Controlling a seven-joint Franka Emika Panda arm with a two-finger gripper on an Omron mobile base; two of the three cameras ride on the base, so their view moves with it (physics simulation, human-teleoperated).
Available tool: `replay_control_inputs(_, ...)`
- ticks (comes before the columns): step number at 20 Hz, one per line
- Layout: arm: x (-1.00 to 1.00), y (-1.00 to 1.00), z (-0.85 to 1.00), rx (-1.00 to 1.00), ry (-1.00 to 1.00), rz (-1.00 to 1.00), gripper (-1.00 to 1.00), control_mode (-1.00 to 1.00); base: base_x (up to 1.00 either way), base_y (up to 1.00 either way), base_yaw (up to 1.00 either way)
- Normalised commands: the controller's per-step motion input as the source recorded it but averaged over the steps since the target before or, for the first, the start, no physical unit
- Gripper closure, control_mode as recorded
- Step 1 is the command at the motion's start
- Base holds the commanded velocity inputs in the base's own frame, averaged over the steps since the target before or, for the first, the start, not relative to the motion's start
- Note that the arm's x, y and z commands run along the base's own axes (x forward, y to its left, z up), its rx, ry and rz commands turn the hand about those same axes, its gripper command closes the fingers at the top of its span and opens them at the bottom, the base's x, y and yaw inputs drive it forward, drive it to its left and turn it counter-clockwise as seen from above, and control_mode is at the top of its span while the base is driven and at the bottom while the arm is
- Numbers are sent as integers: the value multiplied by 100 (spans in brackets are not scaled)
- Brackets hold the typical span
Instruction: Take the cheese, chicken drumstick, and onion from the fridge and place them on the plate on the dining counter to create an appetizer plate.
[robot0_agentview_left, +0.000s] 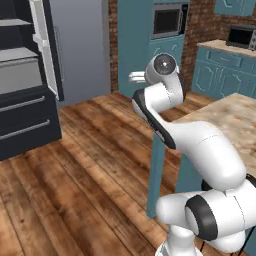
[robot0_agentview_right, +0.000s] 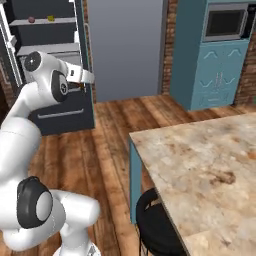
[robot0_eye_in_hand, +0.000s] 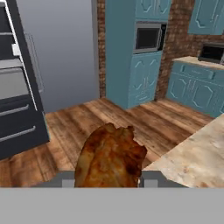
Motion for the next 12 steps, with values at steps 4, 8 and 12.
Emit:
replay_control_inputs(4,0,0,0,0,0,0,100,100,-100,0,-43)
replay_control_inputs(8,0,0,0,0,0,0,100,100,-100,0,-43)
replay_control_inputs(12,0,0,0,0,0,0,100,100,-100,0,-42)
